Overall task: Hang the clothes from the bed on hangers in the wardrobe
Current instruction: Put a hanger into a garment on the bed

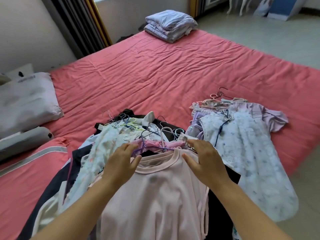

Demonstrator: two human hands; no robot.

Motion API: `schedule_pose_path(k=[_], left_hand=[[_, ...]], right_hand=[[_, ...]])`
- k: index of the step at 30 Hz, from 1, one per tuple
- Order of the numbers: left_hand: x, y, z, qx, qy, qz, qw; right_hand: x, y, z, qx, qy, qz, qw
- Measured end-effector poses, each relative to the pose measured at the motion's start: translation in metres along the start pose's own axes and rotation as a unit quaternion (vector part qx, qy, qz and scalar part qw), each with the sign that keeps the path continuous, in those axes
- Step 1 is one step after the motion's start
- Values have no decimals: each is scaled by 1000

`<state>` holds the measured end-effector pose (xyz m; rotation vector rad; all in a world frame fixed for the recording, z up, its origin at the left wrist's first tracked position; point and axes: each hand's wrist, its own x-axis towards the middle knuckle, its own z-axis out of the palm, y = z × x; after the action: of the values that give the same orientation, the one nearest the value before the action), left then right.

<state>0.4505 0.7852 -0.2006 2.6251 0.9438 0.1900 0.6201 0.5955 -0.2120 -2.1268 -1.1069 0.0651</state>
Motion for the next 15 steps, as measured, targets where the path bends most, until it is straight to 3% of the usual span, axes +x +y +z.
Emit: schedule_pose_path(k=[7, 15], left_hand=[[-64, 22, -29, -23, -3, 42, 999], [-114, 29, -8, -39, -56, 71, 995]], right_hand=[[-51, -38, -23, 5, 27, 58, 998], [-141, -42, -63, -34, 31, 172, 984]])
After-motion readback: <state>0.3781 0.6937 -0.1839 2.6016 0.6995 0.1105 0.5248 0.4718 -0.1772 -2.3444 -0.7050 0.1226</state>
